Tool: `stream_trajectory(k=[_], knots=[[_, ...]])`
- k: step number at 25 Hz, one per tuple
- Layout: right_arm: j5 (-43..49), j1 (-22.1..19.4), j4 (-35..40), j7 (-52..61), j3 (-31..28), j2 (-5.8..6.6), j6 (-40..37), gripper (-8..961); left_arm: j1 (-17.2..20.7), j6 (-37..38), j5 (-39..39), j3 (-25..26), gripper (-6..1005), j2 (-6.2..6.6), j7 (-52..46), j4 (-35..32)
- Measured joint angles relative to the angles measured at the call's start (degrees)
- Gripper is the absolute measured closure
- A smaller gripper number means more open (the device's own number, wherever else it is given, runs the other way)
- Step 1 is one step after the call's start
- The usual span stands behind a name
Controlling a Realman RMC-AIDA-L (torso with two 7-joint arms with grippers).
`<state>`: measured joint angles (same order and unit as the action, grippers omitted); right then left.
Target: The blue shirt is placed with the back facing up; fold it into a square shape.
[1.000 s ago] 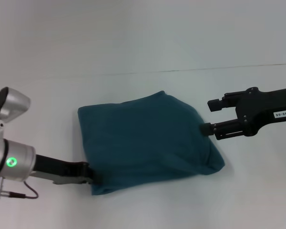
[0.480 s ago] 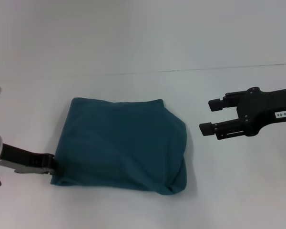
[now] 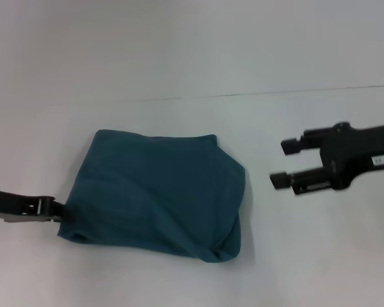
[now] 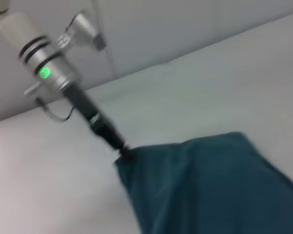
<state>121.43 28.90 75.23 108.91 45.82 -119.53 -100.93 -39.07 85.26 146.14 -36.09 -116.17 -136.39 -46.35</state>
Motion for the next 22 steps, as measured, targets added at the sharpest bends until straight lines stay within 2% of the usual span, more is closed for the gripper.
stream_trajectory(k=[4,9,13,16,22], knots=[[-2.0,-2.3,0.2,-4.2,0.0,-0.04,-4.6,130,5.0,5.4,-8.3,2.4,880,-1.14,8.1,-5.8],[-3.5,-6.4,0.4,-6.0,0.0,-0.14,-6.1,129,9.8,15.2,-17.6,7.0,774,-1.18,20.5,-7.8],[-3.5,-9.3,-0.3,-8.7,0.6,-0.52,-6.5,124,11.7,25.9,-19.0,10.6,625,-1.32,35.0,-5.8],[-3.8,-10.7,-2.7,-11.3,0.5,-0.64,-6.4,119,12.5,28.5,-18.9,10.7,509,-1.70,38.6,-5.4],[-4.0,-10.5,-8.0,-15.5,0.6,-0.63,-5.8,124,13.4,30.7,-18.9,10.6,253,-2.25,43.5,-4.5]])
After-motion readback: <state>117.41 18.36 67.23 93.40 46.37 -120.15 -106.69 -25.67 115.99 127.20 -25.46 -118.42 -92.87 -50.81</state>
